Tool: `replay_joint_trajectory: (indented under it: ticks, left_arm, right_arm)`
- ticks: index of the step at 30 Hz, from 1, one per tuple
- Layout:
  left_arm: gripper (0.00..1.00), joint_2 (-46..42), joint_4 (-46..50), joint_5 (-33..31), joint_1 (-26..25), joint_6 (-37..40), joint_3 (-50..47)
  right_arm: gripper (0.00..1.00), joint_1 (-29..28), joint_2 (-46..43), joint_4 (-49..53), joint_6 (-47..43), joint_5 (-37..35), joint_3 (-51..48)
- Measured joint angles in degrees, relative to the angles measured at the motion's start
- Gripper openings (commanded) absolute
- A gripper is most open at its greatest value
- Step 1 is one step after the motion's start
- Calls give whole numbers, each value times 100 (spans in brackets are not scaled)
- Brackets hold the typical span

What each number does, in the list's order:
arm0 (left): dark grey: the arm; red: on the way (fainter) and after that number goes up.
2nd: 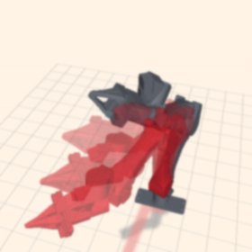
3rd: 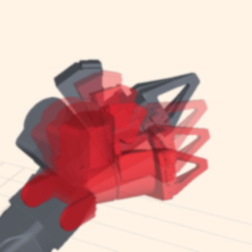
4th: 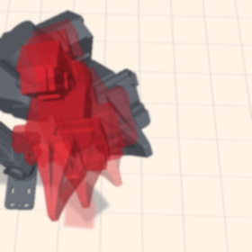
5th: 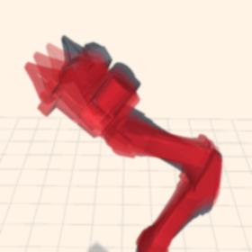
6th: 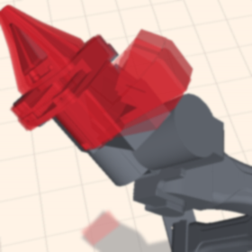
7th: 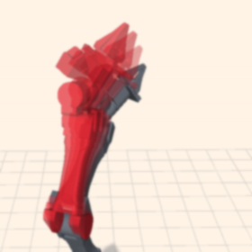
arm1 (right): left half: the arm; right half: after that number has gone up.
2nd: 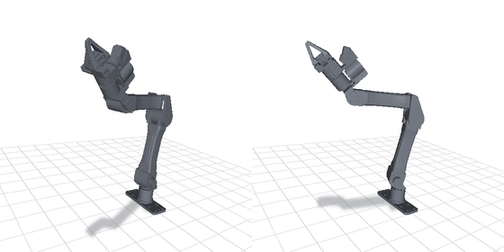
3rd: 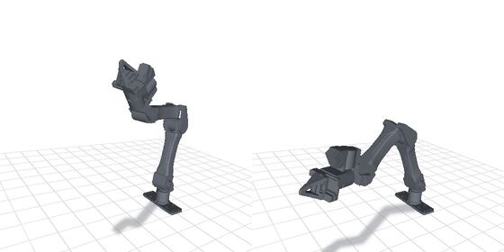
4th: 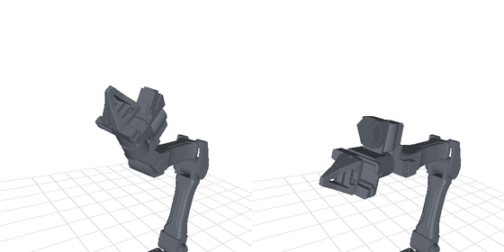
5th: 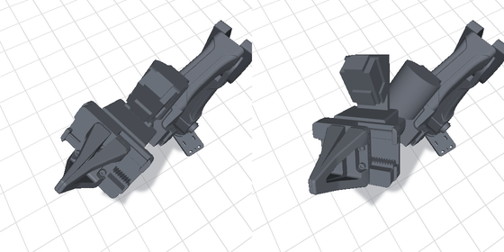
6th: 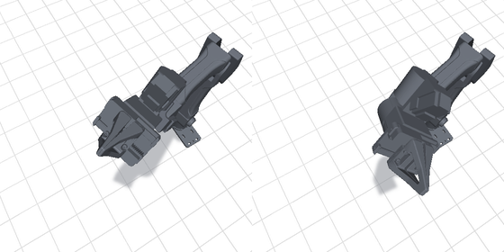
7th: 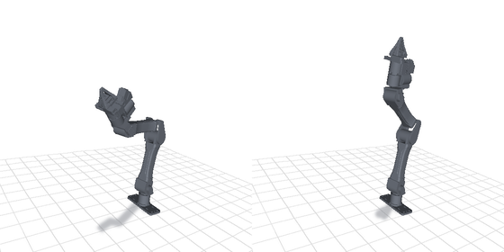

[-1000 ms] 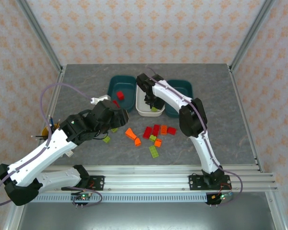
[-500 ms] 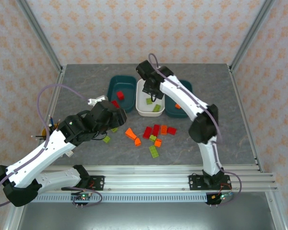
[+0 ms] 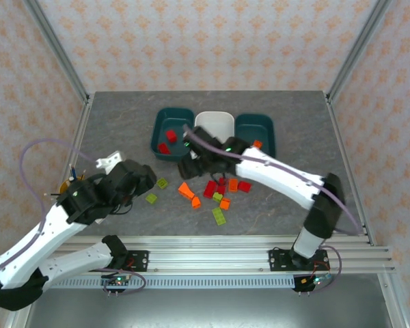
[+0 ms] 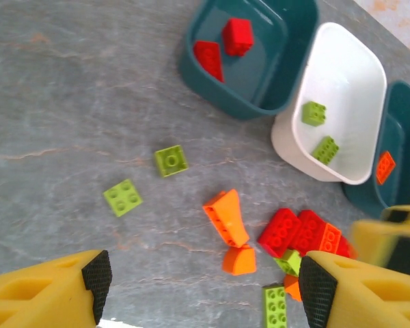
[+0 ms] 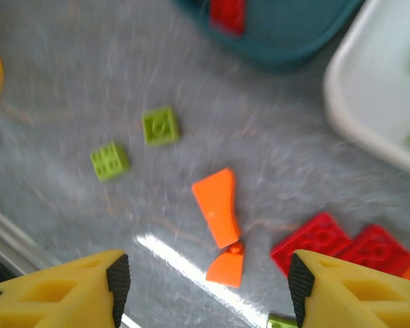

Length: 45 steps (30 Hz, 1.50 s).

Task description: Sort the legos into containers by color

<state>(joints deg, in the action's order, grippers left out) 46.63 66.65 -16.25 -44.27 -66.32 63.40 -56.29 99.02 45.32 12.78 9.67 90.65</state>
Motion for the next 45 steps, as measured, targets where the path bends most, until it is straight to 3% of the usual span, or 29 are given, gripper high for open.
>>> replay_joint_trajectory:
  ticks: [5,14,24,32,37,41,45]
  left_arm:
    - [76,-664,304,-68,0,-422,-531]
    - [76,-702,306,-4,0,-636,-824]
    - [76,-699,190,103,0,-629,-824]
    - [76,-507,-142,245,0,-448,-822]
    - [76,31,-612,535,0,-26,-619]
    - [75,723,-1062,772,0,332,-249]
    - [75,1182,-1419,951,0,540,-81]
  right_arm:
    - [70,-271,1064,155,-385,262,9]
    - [56,-243,2389,540,-662,271,778]
    - [24,-238,2813,699,-684,55,1178]
    - [17,-90,2557,758,-577,-221,1263]
    - [16,695,1266,737,-223,-527,1001]
    - [16,2002,321,734,247,-774,710]
    - [16,3095,236,721,621,-730,295]
